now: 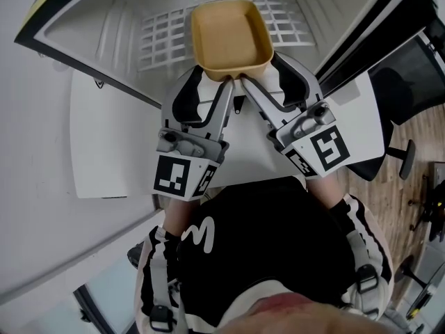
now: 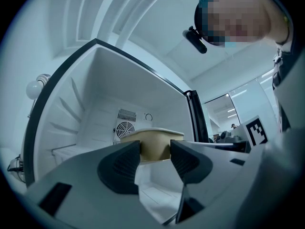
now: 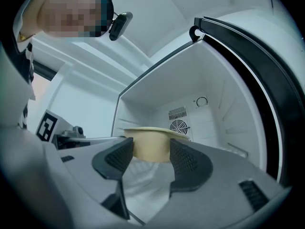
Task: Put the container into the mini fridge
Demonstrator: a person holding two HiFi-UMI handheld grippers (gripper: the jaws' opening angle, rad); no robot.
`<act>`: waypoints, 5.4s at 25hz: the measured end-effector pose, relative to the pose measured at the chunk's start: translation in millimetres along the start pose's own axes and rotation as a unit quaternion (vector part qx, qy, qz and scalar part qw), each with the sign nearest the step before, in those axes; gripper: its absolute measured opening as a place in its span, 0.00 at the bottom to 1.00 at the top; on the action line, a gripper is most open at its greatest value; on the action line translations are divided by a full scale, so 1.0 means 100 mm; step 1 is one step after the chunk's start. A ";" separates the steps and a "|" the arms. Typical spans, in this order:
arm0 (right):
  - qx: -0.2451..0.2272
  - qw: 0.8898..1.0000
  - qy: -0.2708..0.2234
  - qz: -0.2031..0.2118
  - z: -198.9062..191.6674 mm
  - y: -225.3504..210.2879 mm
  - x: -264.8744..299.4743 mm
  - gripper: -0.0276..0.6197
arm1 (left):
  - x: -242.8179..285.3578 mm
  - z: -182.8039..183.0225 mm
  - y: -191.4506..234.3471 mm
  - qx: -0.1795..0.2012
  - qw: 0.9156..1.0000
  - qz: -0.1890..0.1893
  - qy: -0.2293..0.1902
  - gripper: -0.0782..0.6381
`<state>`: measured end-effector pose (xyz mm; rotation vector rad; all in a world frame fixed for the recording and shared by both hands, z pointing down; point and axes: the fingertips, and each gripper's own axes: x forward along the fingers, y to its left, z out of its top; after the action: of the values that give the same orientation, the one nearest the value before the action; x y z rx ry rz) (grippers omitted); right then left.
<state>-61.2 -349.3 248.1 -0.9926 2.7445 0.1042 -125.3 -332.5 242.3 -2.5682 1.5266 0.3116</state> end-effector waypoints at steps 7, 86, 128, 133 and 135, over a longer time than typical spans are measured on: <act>0.002 1.000 0.006 0.001 -0.01 -0.03 0.06 0.43 | 0.03 -0.01 0.05 -0.002 1.000 0.002 0.002 0.39; 0.028 0.998 0.046 -0.042 -0.11 -0.38 0.52 0.41 | 0.45 -0.12 0.48 -0.064 0.997 0.020 0.031 0.38; 0.000 0.995 0.071 -0.068 -0.25 -0.37 0.48 0.41 | 0.42 -0.31 0.47 0.000 0.997 0.022 0.076 0.36; 0.005 0.996 0.054 -0.070 -0.21 -0.36 0.42 0.41 | 0.37 -0.27 0.48 0.000 0.997 0.029 0.067 0.36; 0.005 0.996 0.047 -0.073 -0.19 -0.36 0.39 0.41 | 0.34 -0.23 0.47 0.002 0.998 0.032 0.063 0.36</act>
<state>-70.6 -403.5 257.5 -1.2203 2.7424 0.0206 -148.4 -389.4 256.1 -2.5837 1.6524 0.1569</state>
